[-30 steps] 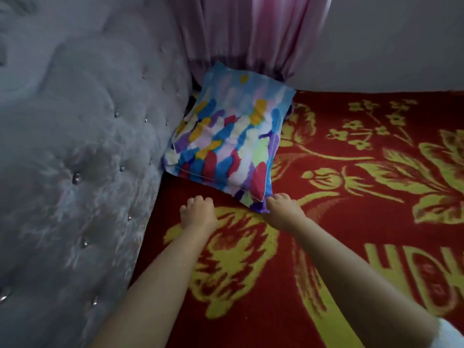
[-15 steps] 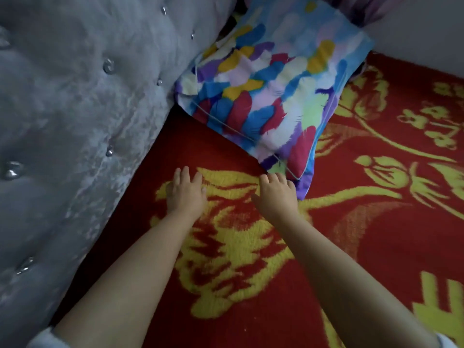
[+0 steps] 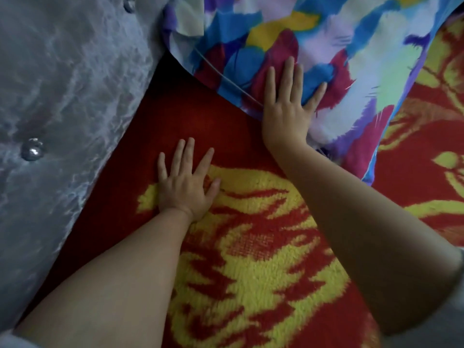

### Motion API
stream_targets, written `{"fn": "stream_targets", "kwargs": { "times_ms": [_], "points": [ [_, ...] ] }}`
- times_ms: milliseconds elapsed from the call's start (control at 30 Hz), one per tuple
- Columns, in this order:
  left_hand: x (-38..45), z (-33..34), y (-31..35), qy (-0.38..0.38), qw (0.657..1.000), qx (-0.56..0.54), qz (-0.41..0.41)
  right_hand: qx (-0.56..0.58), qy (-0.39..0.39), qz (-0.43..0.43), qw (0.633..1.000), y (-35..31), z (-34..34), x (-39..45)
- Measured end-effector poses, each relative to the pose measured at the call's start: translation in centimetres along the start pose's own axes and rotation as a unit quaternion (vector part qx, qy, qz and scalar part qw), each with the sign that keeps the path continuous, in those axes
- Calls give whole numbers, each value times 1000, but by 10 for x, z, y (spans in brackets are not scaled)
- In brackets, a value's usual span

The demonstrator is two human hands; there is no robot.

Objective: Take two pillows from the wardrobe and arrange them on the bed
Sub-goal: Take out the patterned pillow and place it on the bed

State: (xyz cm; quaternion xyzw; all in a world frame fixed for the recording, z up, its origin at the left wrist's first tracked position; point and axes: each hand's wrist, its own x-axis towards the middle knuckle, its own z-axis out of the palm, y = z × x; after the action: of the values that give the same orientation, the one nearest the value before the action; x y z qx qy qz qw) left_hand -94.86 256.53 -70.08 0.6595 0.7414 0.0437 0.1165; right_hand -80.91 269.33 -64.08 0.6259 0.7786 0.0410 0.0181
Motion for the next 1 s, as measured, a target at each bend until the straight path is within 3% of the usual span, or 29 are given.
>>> {"fn": "stream_targets", "kwargs": {
  "times_ms": [133,267,433,533,733,833,1000],
  "points": [
    [0,-3,1,1,1000,7,-6,-37,-62,-16,997,1,-5,13],
    [-2,-7,3,-20,999,27,3,-108,13,-59,992,6,-28,8],
    [-5,-13,3,-18,1000,6,6,-105,-60,-143,982,32,-49,-27],
    [-7,-17,7,5,1000,-12,27,-96,6,-183,978,64,-50,-56],
    [-9,-20,7,31,998,-15,52,-130,-35,-88,987,53,-30,-67],
    [-8,-18,7,37,998,-20,50,-70,-102,-32,992,44,-10,-73],
    [-9,-13,5,35,998,-22,49,78,-104,29,991,20,18,-106]
  ]
}}
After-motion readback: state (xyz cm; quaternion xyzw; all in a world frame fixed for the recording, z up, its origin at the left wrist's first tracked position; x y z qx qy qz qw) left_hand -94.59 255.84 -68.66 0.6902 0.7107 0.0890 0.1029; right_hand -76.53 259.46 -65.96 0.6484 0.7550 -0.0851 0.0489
